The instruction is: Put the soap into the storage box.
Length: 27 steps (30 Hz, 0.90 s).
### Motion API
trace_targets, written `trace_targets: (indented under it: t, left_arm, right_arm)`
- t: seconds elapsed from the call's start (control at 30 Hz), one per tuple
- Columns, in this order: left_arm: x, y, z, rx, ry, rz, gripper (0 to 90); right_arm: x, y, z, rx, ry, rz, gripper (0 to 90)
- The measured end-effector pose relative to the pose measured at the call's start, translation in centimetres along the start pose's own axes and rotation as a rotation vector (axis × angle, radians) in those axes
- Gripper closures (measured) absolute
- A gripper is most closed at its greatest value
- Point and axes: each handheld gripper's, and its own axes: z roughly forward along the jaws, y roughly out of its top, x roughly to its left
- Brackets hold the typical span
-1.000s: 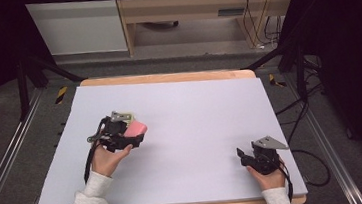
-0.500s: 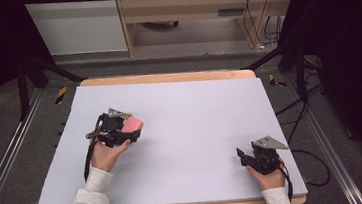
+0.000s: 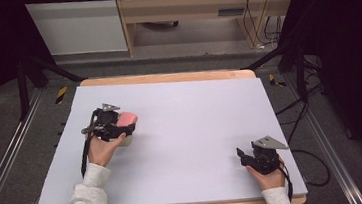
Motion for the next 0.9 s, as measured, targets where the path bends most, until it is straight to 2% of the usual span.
trace_targets:
  t: [0.23,0.4,0.9]
  left_arm:
    - [1.0,0.1,0.4,0.003,0.013,-0.012,37.3]
    - [1.4,0.0,0.8,0.016,0.028,-0.011,37.3]
    - [2.7,-0.4,2.3,0.029,0.045,-0.045,37.3]
  right_arm:
    - [0.0,0.0,0.0,0.0,-0.002,-0.003,37.1]
    - [0.0,0.0,0.1,0.001,-0.001,-0.005,37.0]
    - [0.0,0.0,0.0,0.001,0.0,-0.004,37.0]
